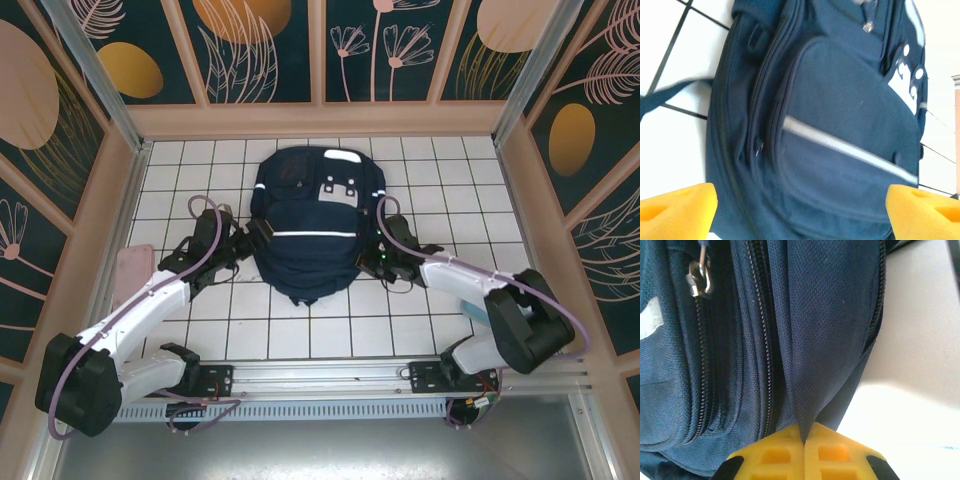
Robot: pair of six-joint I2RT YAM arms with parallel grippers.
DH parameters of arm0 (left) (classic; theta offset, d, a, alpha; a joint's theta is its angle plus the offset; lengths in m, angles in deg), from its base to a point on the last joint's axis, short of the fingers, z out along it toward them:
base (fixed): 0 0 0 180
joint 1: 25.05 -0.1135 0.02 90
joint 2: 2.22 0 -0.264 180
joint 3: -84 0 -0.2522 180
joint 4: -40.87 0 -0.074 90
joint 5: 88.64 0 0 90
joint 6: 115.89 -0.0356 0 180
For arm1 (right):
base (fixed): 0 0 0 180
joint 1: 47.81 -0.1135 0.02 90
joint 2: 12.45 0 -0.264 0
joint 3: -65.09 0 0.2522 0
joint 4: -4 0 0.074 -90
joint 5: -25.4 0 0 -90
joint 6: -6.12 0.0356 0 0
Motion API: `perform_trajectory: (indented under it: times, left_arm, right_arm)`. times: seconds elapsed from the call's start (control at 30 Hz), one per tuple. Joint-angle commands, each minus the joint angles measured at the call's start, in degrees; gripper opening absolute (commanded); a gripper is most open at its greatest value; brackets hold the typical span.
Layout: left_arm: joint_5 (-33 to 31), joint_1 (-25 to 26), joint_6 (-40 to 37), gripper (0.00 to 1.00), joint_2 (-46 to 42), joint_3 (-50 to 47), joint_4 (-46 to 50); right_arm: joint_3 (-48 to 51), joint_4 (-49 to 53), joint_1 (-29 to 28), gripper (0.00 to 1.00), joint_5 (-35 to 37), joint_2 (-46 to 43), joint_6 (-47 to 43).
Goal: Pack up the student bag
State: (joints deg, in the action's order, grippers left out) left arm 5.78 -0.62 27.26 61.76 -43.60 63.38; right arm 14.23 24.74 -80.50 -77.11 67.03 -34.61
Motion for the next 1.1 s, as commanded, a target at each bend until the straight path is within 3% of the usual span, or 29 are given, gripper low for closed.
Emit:
perform_trajectory:
  times: [0.0, 0.17, 0.47, 0.6, 0.77, 0.9, 1.07]
  left_arm:
    - [2.5, 0.1, -2.3, 0.88, -0.2, 2.1, -3.2]
    - [2.6, 2.6, -4.7, 0.89, 1.8, 5.1, -2.2]
    - [-4.3, 15.3, -13.4, 0.87, 13.3, 17.8, 5.9]
    - [-8.3, 22.5, -16.1, 0.85, 21.5, 26.9, 10.0]
    - [-19.0, 30.3, -20.6, 0.80, 34.8, 40.7, 21.8]
    - [-26.5, 34.0, -22.7, 0.70, 46.2, 52.1, 32.1]
    - [-30.8, 37.2, -23.9, 0.69, 55.4, 62.1, 39.3]
  right_arm:
    - [2.2, 5.0, -0.5, 0.18, -2.3, -2.9, -4.0]
    - [-3.2, 9.0, 0.9, 0.53, 2.8, -7.0, -7.8]
    - [-5.5, 9.0, 11.3, 0.78, 5.0, -11.5, -13.0]
    - [-5.3, 8.4, 15.6, 0.83, 4.8, -12.2, -13.3]
    - [-3.6, 7.3, 20.1, 0.84, 2.0, -12.4, -13.1]
    - [-2.2, 6.9, 22.8, 0.84, 0.1, -13.0, -12.8]
    - [-1.0, 6.9, 25.0, 0.84, -1.2, -13.9, -12.8]
